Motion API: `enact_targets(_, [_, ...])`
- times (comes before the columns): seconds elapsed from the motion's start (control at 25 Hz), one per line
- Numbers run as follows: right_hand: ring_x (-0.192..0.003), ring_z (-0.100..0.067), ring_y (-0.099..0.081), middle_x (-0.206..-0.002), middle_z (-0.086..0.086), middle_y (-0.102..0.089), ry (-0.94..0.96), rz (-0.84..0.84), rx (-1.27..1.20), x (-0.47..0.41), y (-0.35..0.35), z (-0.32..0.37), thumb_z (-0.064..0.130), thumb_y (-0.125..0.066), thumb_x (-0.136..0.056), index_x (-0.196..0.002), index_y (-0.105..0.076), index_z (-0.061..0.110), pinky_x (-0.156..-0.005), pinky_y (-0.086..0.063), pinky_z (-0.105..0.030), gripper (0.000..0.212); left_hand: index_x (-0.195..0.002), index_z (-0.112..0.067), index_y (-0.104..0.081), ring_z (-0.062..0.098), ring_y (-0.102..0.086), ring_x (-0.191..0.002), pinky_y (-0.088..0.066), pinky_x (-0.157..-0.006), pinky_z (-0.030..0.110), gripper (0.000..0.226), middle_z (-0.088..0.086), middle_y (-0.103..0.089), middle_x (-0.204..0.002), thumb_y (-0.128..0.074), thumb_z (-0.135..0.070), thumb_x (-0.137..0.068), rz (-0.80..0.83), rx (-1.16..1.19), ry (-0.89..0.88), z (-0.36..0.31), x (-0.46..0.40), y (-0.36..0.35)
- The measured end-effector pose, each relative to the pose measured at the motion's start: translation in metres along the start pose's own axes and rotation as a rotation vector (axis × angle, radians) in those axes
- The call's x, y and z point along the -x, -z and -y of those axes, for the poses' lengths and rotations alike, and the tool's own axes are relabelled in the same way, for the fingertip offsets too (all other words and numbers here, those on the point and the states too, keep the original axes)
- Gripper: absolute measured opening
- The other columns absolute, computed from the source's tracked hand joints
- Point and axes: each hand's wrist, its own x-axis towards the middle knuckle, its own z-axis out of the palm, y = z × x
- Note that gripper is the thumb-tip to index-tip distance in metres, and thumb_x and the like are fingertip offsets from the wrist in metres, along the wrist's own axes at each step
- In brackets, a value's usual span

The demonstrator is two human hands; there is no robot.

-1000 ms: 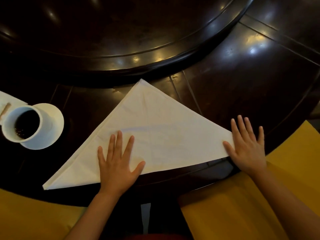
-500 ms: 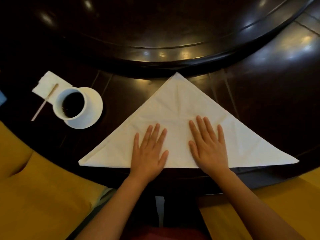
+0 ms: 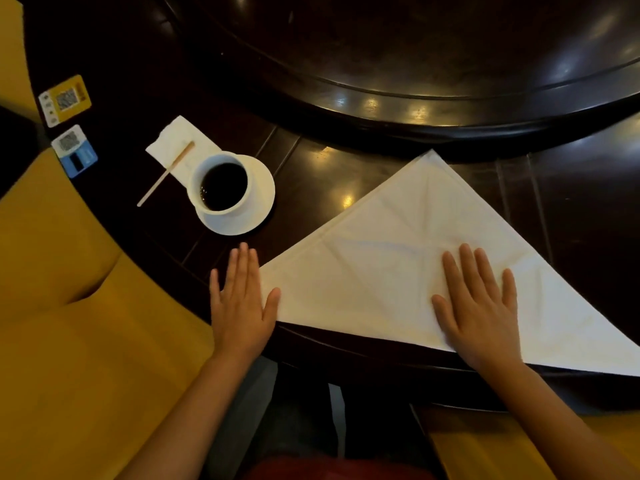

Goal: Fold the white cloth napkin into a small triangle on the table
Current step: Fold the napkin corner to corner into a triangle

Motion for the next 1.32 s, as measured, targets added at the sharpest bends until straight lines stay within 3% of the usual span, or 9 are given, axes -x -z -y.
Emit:
enact_targets(0.08, [-0.144,-0.023,0.004,-0.157,-0.007,-0.003,0.065,-0.024,0.017,-0.010,0.005,0.006,0.050,-0.021,-0.093,-0.148,-0.009,0.020,-0.114,0.002,-0.051,0.064,-0.147,-0.006,-0.011,0.024,-0.009,-0.143,0.001,-0.113,0.045,0.068,0.011,-0.010,-0.155,-0.010,-0.050,-0.095,-0.075,0.094,0.035,-0.046,-0.002,0.004])
enact_targets(0.24, [-0.144,-0.023,0.002,-0.156,-0.006,-0.007,0.289,-0.007,0.075,-0.061,0.005,0.010,0.046,-0.018,-0.096,-0.148,-0.008,0.023,-0.114,-0.001,-0.050,0.057,-0.148,-0.011,-0.011,0.023,-0.005,-0.143,-0.004,-0.112,0.052,0.068,0.008,-0.007,-0.155,-0.023,-0.048,-0.092,-0.037,0.087,-0.254,-0.146,-0.019,-0.008])
enact_targets(0.44, [-0.143,-0.018,0.005,-0.157,-0.002,-0.003,0.389,0.053,0.080,-0.124,0.011,-0.005,0.051,-0.012,-0.094,-0.148,-0.004,0.025,-0.116,0.004,-0.044,0.060,-0.149,-0.022,-0.008,0.027,-0.002,-0.144,-0.005,-0.112,0.055,0.069,0.009,-0.010,-0.157,-0.017,-0.055,-0.089,0.065,-0.062,-0.295,-0.157,-0.027,-0.030])
enact_targets(0.84, [-0.143,-0.020,0.005,-0.157,-0.004,-0.003,0.312,0.013,0.085,-0.126,0.010,0.013,0.056,-0.015,-0.092,-0.148,-0.004,0.020,-0.114,0.011,-0.038,0.067,-0.149,-0.024,-0.018,0.033,-0.010,-0.141,-0.011,-0.110,0.056,0.074,0.012,-0.018,-0.155,-0.027,-0.061,-0.085,0.091,-0.038,-0.297,-0.146,0.009,-0.030])
enact_targets(1.04, [-0.143,-0.019,0.005,-0.157,-0.006,-0.002,0.221,0.008,0.053,-0.129,0.020,0.016,0.055,-0.016,-0.092,-0.147,-0.002,0.013,-0.114,0.009,-0.042,0.071,-0.149,-0.024,-0.015,0.032,-0.009,-0.142,-0.011,-0.110,0.057,0.075,0.011,-0.016,-0.156,-0.029,-0.061,-0.085,0.094,-0.048,-0.294,-0.147,0.008,-0.029])
enact_targets(1.2, [-0.143,-0.021,-0.002,-0.156,-0.006,-0.012,0.100,-0.069,-0.072,-0.057,0.024,-0.007,0.051,-0.024,-0.094,-0.147,-0.012,0.017,-0.114,0.005,-0.050,0.064,-0.148,-0.023,-0.016,0.032,-0.010,-0.142,-0.008,-0.109,0.061,0.076,0.013,-0.015,-0.156,-0.025,-0.061,-0.083,0.079,-0.011,-0.228,-0.162,0.010,-0.022])
enact_targets(1.32, [-0.141,-0.026,-0.018,-0.152,-0.010,-0.027,-0.113,-0.097,-0.031,0.018,0.030,-0.052,0.041,-0.046,-0.091,-0.144,-0.026,0.016,-0.112,-0.009,-0.052,0.062,-0.149,-0.025,-0.014,0.030,-0.008,-0.142,-0.004,-0.107,0.061,0.075,0.010,-0.008,-0.155,-0.023,-0.061,-0.084,0.066,0.021,-0.361,-0.192,0.006,-0.017])
